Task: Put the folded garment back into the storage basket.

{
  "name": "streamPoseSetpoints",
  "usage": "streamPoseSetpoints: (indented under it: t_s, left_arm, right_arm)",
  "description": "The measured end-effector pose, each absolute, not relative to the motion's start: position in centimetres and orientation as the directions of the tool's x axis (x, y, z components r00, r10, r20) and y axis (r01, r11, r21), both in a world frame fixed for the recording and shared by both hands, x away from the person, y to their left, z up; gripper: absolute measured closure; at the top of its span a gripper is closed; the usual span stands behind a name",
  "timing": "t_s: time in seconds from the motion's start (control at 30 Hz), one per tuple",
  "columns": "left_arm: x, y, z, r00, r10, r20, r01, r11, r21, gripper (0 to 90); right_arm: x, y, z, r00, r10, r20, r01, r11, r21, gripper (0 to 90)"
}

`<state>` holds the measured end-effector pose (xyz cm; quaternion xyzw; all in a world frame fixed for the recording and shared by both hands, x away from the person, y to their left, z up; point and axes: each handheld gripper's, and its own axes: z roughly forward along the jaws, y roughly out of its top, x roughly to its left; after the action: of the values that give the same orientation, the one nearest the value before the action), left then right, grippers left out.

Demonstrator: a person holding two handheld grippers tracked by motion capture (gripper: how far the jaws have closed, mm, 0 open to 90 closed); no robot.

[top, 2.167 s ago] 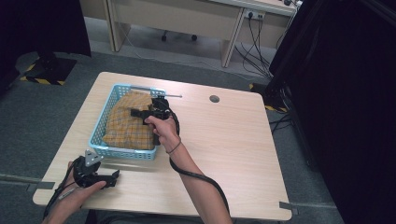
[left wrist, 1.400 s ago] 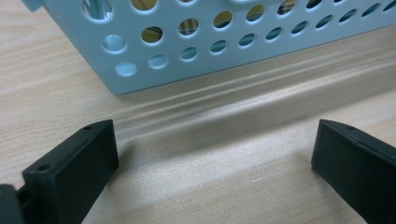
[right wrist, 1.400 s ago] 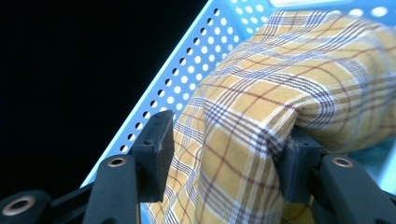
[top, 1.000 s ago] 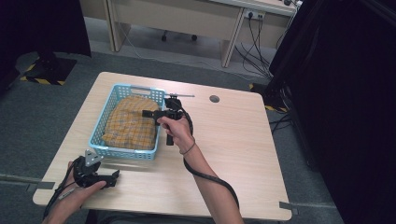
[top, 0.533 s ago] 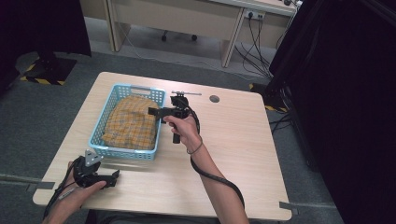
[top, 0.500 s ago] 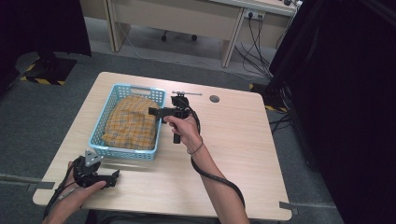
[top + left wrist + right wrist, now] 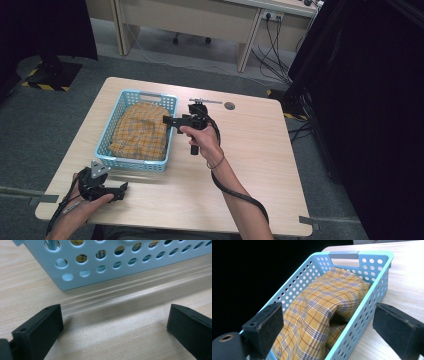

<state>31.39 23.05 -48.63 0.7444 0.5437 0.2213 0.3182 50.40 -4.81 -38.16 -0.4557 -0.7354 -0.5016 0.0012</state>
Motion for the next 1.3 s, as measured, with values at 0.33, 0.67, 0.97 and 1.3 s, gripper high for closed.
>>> streamPoseSetpoints:
  t_s: [0.33, 0.67, 0.97, 1.3]
  left_arm:
    - [31.4, 23.0, -48.6, 0.31, 0.951, -0.017, 0.669, -0.205, 0.715, 0.0]
    - [31.4, 23.1, -48.6, 0.309, 0.951, -0.016, 0.669, -0.205, 0.714, 0.0]
    - [31.4, 23.1, -48.6, 0.306, 0.952, -0.015, 0.669, -0.204, 0.714, 0.0]
    - [31.4, 23.1, -48.6, 0.306, 0.952, -0.015, 0.669, -0.204, 0.714, 0.0]
  right_arm:
    - [49.7, -5.6, -38.2, -0.603, 0.661, 0.447, 0.657, 0.094, 0.748, 6.9]
    - [49.2, -6.2, -38.1, -0.617, 0.663, 0.424, 0.638, 0.105, 0.763, 6.7]
    - [48.8, -6.9, -38.4, -0.621, 0.661, 0.422, 0.636, 0.109, 0.764, 6.9]
    - [48.4, -7.6, -38.4, -0.625, 0.663, 0.412, 0.632, 0.12, 0.765, 7.3]
